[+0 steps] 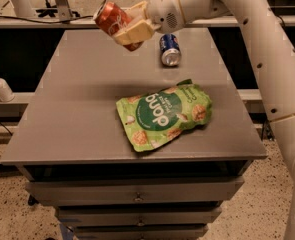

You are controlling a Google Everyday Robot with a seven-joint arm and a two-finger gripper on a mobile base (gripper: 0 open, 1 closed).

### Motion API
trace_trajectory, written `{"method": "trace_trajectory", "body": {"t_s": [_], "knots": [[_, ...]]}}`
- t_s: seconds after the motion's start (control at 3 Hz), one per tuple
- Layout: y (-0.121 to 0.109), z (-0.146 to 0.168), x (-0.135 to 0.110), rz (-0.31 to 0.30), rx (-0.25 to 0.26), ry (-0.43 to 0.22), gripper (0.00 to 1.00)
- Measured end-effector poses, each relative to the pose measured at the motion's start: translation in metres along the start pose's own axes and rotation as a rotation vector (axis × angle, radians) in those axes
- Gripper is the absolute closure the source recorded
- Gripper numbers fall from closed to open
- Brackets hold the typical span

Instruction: Place coke can upright

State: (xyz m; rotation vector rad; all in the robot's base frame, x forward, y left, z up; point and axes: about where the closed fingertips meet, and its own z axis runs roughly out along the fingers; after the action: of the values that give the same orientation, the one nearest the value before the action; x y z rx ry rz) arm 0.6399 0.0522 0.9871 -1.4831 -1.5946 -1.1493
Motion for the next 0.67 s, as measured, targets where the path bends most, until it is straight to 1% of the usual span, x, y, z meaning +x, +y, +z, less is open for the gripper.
{"method": "trace_trajectory", "body": {"t_s": [0.33, 0.67], "knots": [[0.009, -0.012, -0.011, -0.016, 0.007, 0.022, 1.00], [0.008, -0.028, -0.026, -0.006, -0.022, 0.086, 1.00]]}}
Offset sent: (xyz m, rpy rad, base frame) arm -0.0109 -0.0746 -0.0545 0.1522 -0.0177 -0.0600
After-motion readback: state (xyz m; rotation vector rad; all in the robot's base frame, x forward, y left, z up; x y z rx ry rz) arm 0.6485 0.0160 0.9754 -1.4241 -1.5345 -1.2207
